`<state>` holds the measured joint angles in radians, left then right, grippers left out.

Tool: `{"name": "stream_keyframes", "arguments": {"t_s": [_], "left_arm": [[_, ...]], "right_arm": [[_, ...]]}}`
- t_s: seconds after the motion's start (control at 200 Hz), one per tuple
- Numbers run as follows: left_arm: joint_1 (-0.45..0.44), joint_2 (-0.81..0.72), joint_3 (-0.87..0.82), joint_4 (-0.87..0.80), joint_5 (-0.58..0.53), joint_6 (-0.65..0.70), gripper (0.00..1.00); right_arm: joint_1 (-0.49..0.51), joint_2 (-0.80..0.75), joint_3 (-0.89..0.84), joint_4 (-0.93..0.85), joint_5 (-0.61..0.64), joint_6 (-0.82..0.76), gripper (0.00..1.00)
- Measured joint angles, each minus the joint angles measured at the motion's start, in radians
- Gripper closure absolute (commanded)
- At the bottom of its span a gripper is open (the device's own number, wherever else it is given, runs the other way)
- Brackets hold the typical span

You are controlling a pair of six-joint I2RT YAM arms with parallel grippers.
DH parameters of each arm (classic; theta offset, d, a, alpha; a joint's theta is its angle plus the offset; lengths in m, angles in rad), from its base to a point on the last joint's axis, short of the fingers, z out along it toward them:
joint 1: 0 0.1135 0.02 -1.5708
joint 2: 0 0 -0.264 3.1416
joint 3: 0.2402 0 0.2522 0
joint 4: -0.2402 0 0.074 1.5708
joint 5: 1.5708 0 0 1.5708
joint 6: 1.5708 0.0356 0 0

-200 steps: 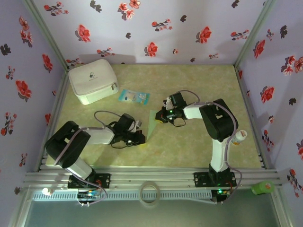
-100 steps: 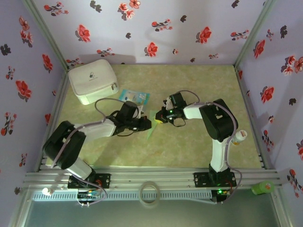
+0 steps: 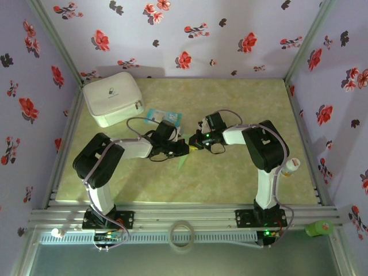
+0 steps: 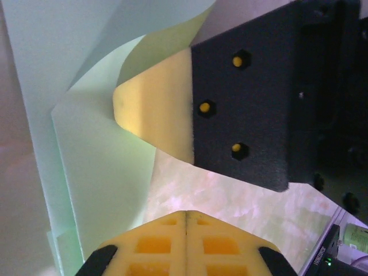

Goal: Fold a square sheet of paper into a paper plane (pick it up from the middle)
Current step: Fold the wing for the fifth time at the center of the table.

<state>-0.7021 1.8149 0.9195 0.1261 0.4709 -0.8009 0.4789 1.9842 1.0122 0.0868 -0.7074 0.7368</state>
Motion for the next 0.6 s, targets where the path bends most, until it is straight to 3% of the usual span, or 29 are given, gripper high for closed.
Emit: {"name": "stream_keyframes", "arguments": {"t_s": [0.6], "left_arm": [[0.0, 0.048, 0.019, -0.055, -0.08, 0.053, 1.0]], "right_arm": [[0.0, -0.002, 0.004, -0.007, 0.001, 0.0, 0.91]]}}
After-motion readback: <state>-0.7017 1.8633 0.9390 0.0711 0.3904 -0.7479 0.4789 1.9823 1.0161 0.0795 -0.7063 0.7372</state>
